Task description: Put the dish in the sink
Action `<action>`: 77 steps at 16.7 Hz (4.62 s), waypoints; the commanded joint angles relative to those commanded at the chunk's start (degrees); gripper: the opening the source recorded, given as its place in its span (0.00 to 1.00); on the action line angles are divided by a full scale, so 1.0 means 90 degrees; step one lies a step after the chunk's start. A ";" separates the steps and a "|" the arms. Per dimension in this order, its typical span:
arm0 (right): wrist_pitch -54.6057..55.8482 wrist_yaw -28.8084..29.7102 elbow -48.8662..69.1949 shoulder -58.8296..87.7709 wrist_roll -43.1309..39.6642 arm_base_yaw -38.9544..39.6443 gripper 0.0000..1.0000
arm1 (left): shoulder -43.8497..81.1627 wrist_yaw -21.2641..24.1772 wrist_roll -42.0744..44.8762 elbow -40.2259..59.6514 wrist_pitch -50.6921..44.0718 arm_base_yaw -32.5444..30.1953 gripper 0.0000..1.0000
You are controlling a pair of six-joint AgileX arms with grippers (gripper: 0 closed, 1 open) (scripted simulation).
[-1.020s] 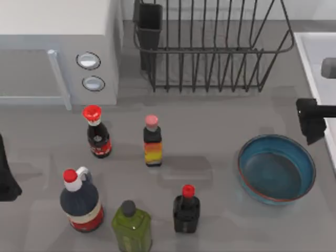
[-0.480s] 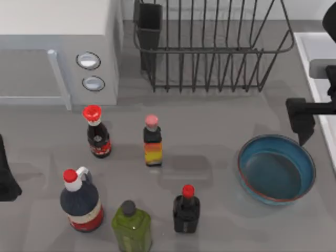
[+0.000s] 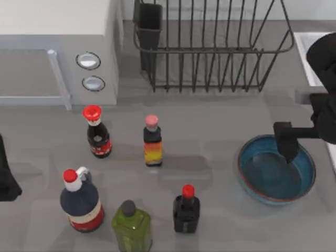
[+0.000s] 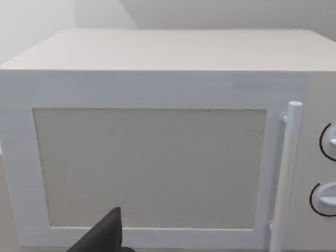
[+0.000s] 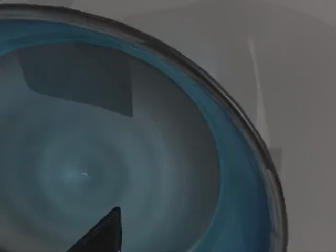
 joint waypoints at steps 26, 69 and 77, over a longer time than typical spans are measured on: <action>0.0680 0.0001 -0.0526 0.0248 0.0017 0.0014 0.00 | 0.0000 0.0000 0.0000 0.0000 0.0000 0.0000 1.00; 0.7888 -0.2785 -0.2708 -0.0961 -0.1140 -0.3358 0.00 | 0.0000 0.0000 0.0000 0.0000 0.0000 0.0000 1.00; 1.1378 -0.3185 -0.3588 -0.1833 -0.1561 -0.4839 0.00 | 0.0000 0.0000 0.0000 0.0000 0.0000 0.0000 1.00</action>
